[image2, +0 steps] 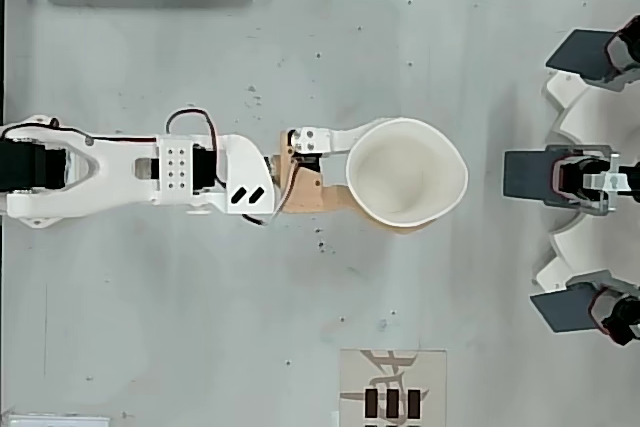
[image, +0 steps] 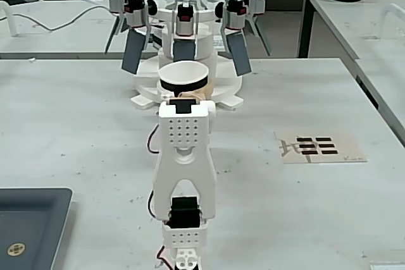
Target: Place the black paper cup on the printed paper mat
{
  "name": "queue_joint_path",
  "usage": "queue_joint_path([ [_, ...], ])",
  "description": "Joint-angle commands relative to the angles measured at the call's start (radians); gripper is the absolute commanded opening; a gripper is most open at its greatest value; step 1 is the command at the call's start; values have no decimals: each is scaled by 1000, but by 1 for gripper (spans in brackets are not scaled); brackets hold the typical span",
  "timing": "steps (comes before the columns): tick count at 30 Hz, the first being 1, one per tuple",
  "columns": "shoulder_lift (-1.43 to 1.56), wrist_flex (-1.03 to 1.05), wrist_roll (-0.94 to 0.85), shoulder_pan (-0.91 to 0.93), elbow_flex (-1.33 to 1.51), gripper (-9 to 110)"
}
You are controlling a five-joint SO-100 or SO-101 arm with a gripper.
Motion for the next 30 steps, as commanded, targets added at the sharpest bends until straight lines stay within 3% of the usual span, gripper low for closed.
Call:
queue_joint_path([
  [1, 67, -2, 6, -5, -8, 9],
  [30, 140, -8, 0, -2, 66, 9],
])
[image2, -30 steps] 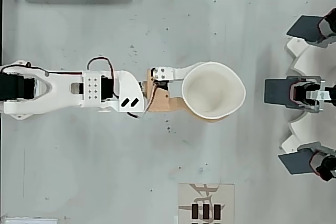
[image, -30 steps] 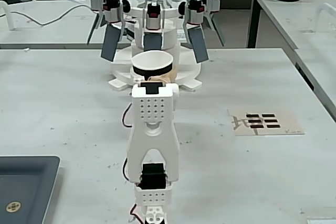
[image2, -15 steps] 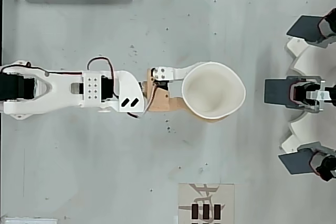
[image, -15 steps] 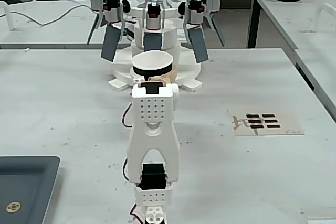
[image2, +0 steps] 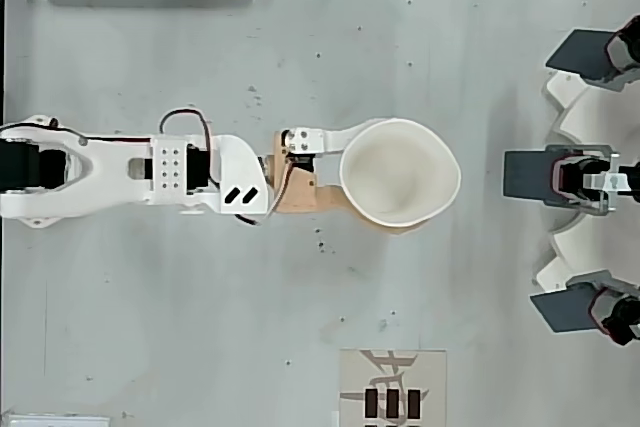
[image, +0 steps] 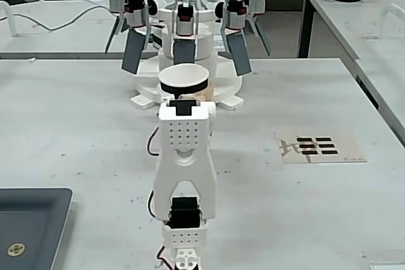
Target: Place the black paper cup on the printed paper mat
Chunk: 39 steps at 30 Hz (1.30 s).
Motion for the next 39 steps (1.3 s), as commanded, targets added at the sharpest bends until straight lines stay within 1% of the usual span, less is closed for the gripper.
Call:
queue_joint_path([
  [1, 97, -9, -2, 0, 17, 9],
  [11, 278, -83, -11, 5, 250, 10],
  [19, 325, -201, -12, 8, 344, 10],
  [30, 446, -273, -14, 46, 560, 11],
  [39, 462, -293, -12, 135, 595, 11],
])
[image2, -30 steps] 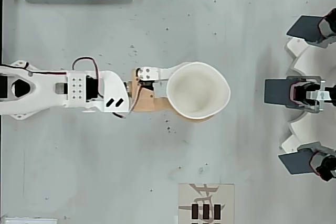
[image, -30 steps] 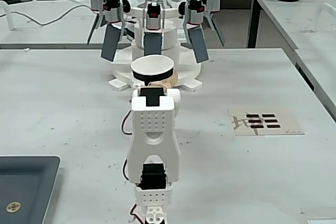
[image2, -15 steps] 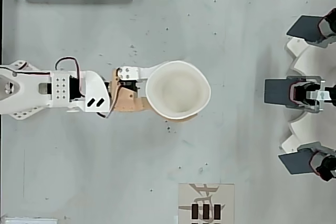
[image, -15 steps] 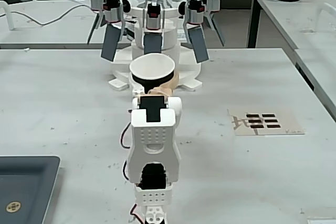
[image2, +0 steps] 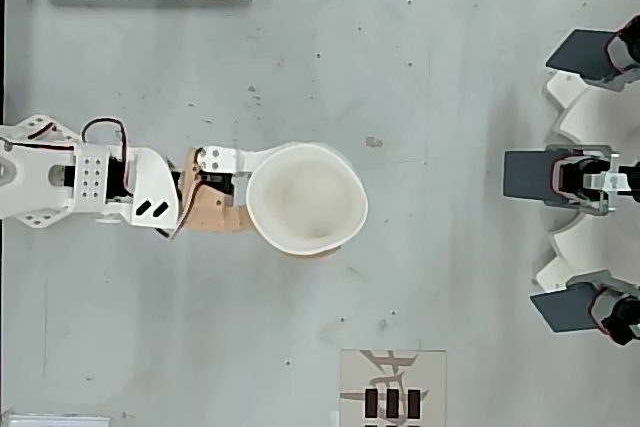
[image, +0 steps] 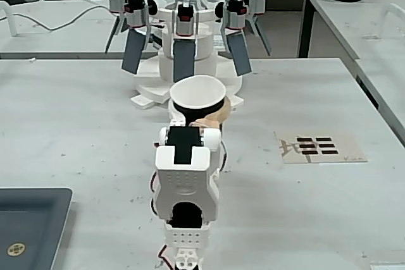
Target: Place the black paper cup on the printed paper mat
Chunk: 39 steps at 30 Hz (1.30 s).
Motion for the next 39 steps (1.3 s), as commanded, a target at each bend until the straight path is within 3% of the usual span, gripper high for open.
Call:
queue_joint_path([
  [1, 32, -17, -5, 54, -3, 11],
  [17, -150, 8, 25, 322, -146, 10],
  [39, -592, 17, 43, 428, -643, 10],
])
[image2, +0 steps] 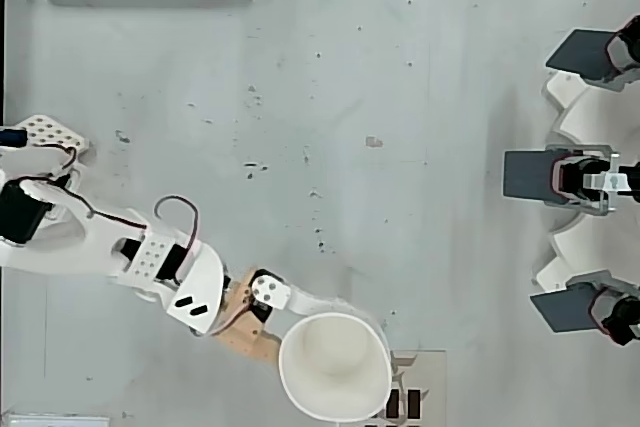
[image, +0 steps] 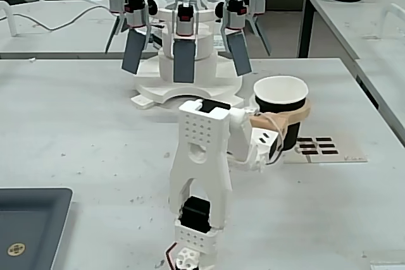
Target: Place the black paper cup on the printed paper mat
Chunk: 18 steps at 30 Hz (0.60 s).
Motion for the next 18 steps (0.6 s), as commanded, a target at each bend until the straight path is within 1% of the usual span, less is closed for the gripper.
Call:
queue_joint_path([
  [1, -40, -18, 8, 15, -95, 10],
  [8, -172, -17, 14, 43, -245, 10],
  [18, -337, 89, 34, 100, -511, 10],
])
